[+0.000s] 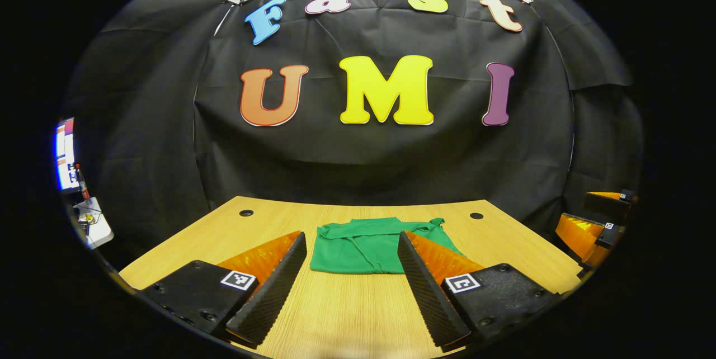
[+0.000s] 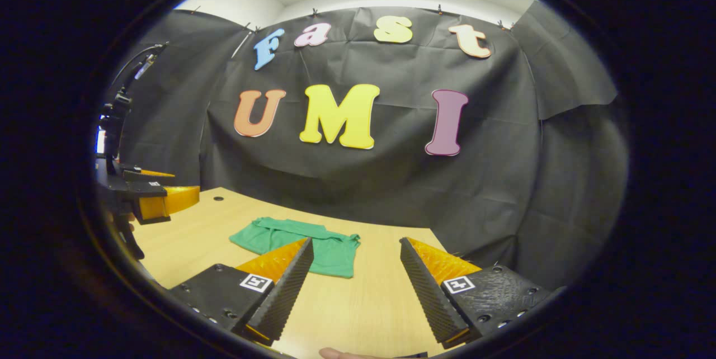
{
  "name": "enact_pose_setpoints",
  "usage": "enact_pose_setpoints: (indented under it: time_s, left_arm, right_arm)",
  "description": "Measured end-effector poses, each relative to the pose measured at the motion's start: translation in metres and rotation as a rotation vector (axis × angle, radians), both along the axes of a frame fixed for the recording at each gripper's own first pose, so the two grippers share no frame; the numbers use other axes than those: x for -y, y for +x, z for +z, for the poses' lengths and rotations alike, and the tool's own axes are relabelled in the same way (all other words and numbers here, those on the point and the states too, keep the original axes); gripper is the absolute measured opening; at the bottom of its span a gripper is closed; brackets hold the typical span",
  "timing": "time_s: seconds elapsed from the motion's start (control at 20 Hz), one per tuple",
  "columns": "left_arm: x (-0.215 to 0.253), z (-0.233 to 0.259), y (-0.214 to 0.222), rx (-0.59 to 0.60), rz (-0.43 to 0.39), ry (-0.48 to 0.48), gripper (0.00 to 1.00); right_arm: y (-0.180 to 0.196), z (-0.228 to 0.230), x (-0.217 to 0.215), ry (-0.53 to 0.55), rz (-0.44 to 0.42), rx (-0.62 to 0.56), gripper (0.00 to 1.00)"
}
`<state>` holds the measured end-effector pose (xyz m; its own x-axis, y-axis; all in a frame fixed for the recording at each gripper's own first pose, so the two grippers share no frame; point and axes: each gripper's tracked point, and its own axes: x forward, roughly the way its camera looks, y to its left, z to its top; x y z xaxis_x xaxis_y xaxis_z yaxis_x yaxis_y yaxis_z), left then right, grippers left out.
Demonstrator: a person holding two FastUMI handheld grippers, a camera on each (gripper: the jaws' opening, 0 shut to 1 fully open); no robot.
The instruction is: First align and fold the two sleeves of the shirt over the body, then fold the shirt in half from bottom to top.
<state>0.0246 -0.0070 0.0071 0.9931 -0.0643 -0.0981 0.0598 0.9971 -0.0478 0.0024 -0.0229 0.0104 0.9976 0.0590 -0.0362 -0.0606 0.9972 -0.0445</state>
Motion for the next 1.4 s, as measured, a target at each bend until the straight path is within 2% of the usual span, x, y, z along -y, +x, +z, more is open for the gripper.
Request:
enact_pose_setpoints:
  time_s: [0.2, 0.4, 0.55, 0.8, 1.05, 1.4]
  left_arm:
    - [-0.015, -0.008, -0.037, 0.033, 0.016, -0.008, 1.0]
    - [-0.025, -0.016, -0.049, 0.044, 0.016, -0.001, 1.0]
    - [-0.028, -0.014, -0.054, 0.065, -0.002, -0.017, 1.0]
    - [-0.025, -0.01, -0.061, 0.084, -0.046, -0.013, 1.0]
    - [-0.034, -0.012, -0.057, 0.074, -0.019, -0.021, 1.0]
    - [-0.03, -0.016, -0.056, 0.067, -0.024, -0.034, 1.0]
  right_arm:
    - [-0.033, -0.01, -0.006, 0.008, 0.007, 0.019, 0.94]
    - [-0.046, -0.024, -0.022, -0.004, 0.032, 0.006, 0.96]
    - [-0.047, -0.027, -0.024, -0.05, 0.003, 0.001, 0.95]
    - [-0.056, -0.017, -0.043, -0.018, -0.021, 0.009, 0.95]
    - [-0.067, -0.012, -0.061, -0.078, -0.013, 0.053, 0.95]
    - [-0.06, -0.04, -0.065, -0.053, 0.009, -0.039, 0.96]
